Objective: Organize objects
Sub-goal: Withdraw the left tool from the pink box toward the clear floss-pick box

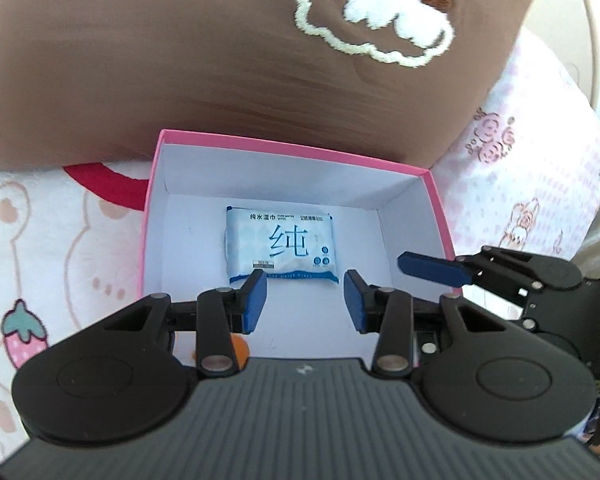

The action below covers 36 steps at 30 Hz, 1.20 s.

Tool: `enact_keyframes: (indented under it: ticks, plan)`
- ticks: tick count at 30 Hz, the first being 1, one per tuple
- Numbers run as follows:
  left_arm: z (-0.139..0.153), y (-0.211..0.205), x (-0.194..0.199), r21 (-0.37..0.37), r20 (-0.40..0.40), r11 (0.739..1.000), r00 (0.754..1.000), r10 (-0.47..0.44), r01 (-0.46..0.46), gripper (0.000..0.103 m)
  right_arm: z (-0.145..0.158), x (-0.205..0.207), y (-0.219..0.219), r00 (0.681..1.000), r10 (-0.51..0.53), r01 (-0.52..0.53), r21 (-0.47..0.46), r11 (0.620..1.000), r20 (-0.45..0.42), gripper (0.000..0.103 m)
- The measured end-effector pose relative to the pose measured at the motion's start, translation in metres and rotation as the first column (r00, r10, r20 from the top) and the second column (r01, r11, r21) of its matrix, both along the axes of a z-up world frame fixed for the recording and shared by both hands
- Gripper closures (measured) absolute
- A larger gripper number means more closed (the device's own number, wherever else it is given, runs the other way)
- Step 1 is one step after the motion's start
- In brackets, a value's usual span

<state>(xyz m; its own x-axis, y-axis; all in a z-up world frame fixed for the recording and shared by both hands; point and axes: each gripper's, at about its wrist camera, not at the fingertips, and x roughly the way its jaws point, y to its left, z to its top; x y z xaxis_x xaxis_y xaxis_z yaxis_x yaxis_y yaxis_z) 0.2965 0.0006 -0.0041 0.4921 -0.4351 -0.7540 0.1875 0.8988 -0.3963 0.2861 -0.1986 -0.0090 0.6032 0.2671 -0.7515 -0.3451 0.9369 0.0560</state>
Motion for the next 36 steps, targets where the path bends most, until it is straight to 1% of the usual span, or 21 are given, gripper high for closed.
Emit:
enact_keyframes:
  ticks: [1,2,4,6,8,10,19,21,23,27,29,33,36]
  plan:
    - [0.004,0.0,-0.006,0.013,0.002,1.0,1.0,-0.002,0.002,0.058,0.003,-0.005,0.0,1.0,-0.002,0.002,-0.002,1.0,0.005,0.057]
    - [0.006,0.001,-0.01,0.021,-0.002,1.0,1.0,0.0,0.0,0.054,0.007,-0.011,-0.003,1.0,-0.002,0.002,-0.006,1.0,0.006,0.056]
    - [0.013,0.002,-0.02,0.042,-0.009,0.999,1.0,-0.005,0.005,0.053,0.016,-0.022,-0.004,1.0,0.005,-0.005,-0.025,1.0,0.009,0.054]
    - [0.022,0.001,-0.031,0.074,0.014,0.997,1.0,-0.016,0.015,0.049,0.025,-0.036,-0.007,1.0,0.007,-0.006,-0.041,0.999,0.029,0.048]
    - [0.031,0.003,-0.043,0.09,0.026,0.996,0.999,-0.024,0.021,0.043,0.035,-0.049,-0.01,0.999,0.005,-0.003,-0.039,0.999,0.041,0.032]
    - [0.039,0.005,-0.053,0.088,0.023,0.996,0.999,-0.033,0.031,0.042,0.044,-0.062,-0.011,0.998,-0.009,0.011,-0.041,0.999,0.061,0.028]
    - [0.071,0.005,-0.09,0.119,0.032,0.991,0.997,-0.072,0.068,0.038,0.072,-0.108,-0.008,0.998,-0.009,0.012,-0.051,0.999,0.067,0.025]
    - [0.076,0.005,-0.099,0.124,0.037,0.989,0.996,-0.079,0.074,0.037,0.077,-0.117,-0.008,0.997,-0.008,0.012,-0.043,0.999,0.074,0.024]
    - [0.08,0.005,-0.107,0.133,0.046,0.988,0.995,-0.087,0.08,0.034,0.079,-0.124,-0.007,0.997,-0.009,0.011,-0.033,0.999,0.074,0.02]
    - [0.083,0.007,-0.121,0.13,0.046,0.987,0.994,-0.1,0.093,0.032,0.081,-0.138,-0.006,0.998,-0.016,0.018,-0.034,0.999,0.064,0.017]
    - [0.082,0.008,-0.127,0.127,0.041,0.987,0.994,-0.106,0.1,0.031,0.081,-0.143,-0.005,0.998,-0.036,0.038,-0.036,0.999,0.055,0.011]
    - [0.081,0.008,-0.138,0.129,0.028,0.984,0.992,-0.125,0.121,0.028,0.079,-0.15,-0.004,0.997,-0.072,0.073,-0.055,0.996,0.021,0.009]
    - [0.081,0.008,-0.145,0.13,0.024,0.983,0.99,-0.137,0.133,0.023,0.078,-0.153,-0.003,0.996,-0.087,0.086,-0.064,0.994,-0.001,0.009]
